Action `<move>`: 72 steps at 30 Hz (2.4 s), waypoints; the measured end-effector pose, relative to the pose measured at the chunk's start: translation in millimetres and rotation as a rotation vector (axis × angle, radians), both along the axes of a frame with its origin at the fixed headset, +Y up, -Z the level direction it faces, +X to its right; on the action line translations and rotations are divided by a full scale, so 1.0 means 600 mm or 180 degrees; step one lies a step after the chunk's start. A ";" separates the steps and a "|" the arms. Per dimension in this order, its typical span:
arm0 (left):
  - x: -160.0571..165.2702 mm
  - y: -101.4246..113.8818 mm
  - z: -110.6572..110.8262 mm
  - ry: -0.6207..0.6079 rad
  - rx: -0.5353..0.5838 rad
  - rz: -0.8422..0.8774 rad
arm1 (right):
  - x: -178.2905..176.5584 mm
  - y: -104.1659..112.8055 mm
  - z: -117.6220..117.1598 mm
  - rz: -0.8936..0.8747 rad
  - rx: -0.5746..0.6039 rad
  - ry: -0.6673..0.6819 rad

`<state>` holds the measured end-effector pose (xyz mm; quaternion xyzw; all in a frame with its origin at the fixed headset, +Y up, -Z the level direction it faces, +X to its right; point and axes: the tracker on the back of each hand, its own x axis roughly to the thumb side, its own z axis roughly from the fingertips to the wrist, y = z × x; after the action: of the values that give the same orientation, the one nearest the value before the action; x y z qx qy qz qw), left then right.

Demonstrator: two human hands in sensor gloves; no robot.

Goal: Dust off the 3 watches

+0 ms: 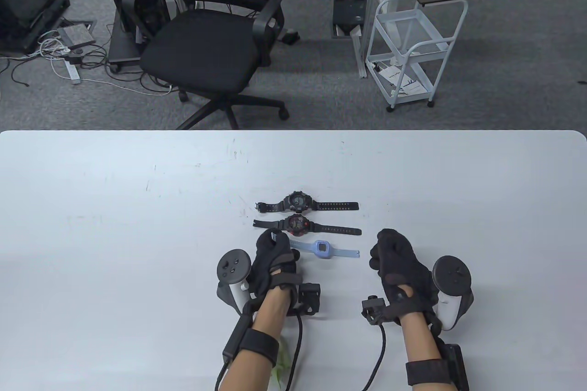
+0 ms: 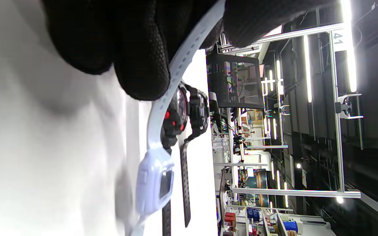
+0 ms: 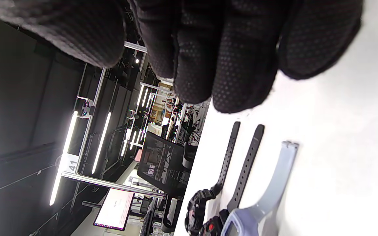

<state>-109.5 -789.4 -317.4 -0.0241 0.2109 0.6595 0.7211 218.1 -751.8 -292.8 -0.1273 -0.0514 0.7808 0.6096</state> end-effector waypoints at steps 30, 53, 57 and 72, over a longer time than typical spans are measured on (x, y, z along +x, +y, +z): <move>-0.224 0.132 0.054 -0.1479 0.1247 -0.1830 | -0.076 0.026 0.000 0.1182 0.0229 0.0979; -0.213 0.130 0.071 -0.1932 0.1266 -0.2710 | -0.100 0.000 -0.006 0.1899 -0.0065 0.1399; -0.213 0.130 0.071 -0.1945 0.1257 -0.2693 | -0.093 -0.001 -0.006 0.1828 -0.0078 0.1344; -0.220 0.118 0.062 -0.1963 0.1129 -0.2698 | -0.080 -0.005 -0.008 0.1681 -0.0177 0.1355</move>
<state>-241.7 -718.6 -280.1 -0.0073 -0.1332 0.2992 0.9448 170.1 -754.8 -297.5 0.0398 0.0671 0.9218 0.3796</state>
